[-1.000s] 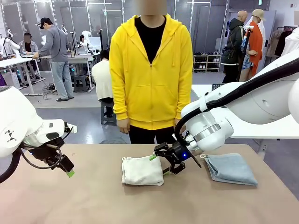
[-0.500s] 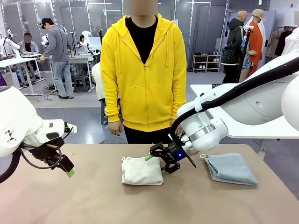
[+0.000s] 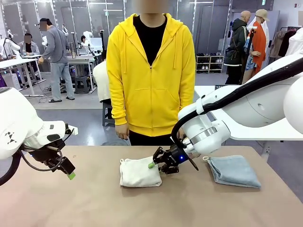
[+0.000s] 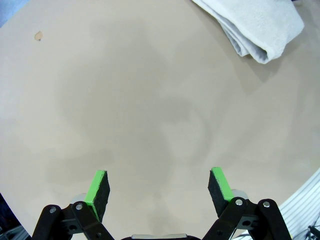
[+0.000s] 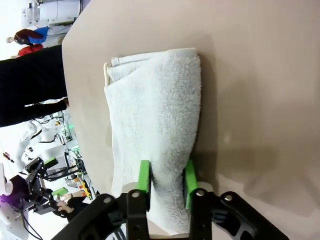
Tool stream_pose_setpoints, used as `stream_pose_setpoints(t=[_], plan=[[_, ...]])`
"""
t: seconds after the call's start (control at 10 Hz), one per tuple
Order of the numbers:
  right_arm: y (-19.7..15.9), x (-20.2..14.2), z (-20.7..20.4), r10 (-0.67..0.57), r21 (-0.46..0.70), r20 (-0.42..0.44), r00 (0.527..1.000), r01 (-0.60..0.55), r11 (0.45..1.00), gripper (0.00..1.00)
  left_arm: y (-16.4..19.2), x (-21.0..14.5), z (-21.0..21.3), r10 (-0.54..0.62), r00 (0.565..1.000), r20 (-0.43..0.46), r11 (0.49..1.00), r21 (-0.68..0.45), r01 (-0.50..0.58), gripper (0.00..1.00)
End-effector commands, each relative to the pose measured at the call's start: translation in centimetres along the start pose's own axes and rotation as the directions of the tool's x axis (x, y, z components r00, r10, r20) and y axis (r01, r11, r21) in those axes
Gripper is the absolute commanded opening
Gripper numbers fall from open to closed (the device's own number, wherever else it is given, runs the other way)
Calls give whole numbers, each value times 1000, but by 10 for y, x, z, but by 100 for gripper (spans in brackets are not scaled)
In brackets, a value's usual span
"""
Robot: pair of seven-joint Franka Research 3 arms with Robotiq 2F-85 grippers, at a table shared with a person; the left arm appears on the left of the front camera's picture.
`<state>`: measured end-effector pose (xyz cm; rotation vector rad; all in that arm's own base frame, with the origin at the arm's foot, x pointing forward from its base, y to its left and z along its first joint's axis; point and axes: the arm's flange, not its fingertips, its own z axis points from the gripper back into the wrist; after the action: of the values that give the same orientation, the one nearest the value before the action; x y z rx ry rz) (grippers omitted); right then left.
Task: Fold the towels and place them in the basket.
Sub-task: Stack the folded Towel with hook on the right side of the table.
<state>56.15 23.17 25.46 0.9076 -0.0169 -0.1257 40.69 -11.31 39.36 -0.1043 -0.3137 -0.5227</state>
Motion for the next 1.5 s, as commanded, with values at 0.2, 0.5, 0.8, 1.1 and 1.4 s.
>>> stream_pose_setpoints(t=[0.2, 0.5, 0.8, 1.1, 1.4], plan=[[3, -2, -8, -7, 9, 37, 999, 7, 1000, 0, -2, 2, -2, 10, 1000, 4, 1000, 17, -10, 100], [3, -2, -3, 4, -7, 7, 1000, -4, 1000, 0, -2, 2, -2, 10, 1000, 4, 1000, 17, -10, 100], [3, -2, -3, 4, -7, 7, 1000, -4, 1000, 0, -2, 2, -2, 10, 1000, 4, 1000, 17, -10, 100], [23, 1, 11, 103, -51, 20, 994, -102, 994, 6, -2, 2, -2, 10, 1000, 4, 1000, 17, -10, 100], [41, 8, 54, 236, -134, 10, 972, -232, 963, 6, -2, 2, -2, 10, 1000, 4, 1000, 17, -10, 100]])
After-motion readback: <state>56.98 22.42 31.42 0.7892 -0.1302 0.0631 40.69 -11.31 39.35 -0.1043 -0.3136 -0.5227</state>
